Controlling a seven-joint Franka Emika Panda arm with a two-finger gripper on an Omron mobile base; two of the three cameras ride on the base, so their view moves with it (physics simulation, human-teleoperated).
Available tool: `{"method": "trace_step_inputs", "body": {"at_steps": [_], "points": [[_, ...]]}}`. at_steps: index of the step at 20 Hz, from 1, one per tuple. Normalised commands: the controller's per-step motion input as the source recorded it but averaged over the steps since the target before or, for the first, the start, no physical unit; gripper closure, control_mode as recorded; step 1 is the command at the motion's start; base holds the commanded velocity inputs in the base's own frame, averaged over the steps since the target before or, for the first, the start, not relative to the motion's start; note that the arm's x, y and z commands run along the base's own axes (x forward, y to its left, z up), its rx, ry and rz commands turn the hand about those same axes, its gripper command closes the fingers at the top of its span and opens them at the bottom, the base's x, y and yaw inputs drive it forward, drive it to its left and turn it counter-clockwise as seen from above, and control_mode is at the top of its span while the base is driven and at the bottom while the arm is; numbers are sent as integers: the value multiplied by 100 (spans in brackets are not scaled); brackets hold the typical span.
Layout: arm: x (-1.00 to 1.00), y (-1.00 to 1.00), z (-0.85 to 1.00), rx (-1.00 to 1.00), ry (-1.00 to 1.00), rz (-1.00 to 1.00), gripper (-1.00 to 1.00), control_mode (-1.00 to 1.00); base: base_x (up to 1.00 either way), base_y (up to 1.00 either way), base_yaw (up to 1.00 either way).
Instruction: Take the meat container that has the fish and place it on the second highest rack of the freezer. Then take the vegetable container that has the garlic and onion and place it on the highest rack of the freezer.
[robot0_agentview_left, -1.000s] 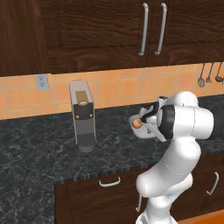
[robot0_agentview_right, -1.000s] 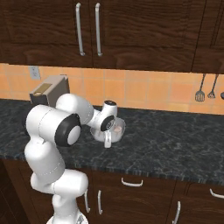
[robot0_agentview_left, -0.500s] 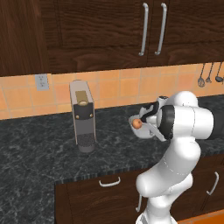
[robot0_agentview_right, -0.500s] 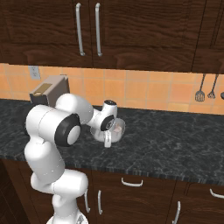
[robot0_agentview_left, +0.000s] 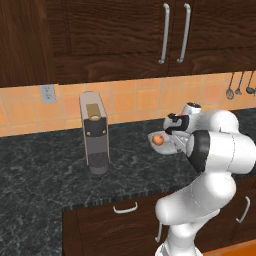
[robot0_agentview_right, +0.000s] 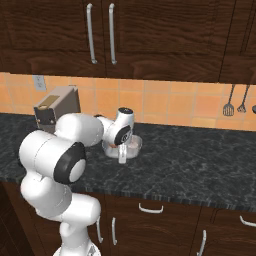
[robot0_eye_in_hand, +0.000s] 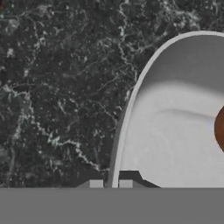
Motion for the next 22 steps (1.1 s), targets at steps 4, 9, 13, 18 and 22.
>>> {"method": "trace_step_inputs", "body": {"at_steps": [4,9,13,18,22], "points": [[-37,4,59,0,-12,-6,100,-100,0,0,0],[-43,49,51,0,-18,-5,100,-100,0,0,0],[-27,49,48,0,-15,-2,100,-100,0,0,0],[-24,36,41,0,-3,0,100,-100,0,0,0],[-32,17,32,0,0,0,100,-100,0,0,0]]}}
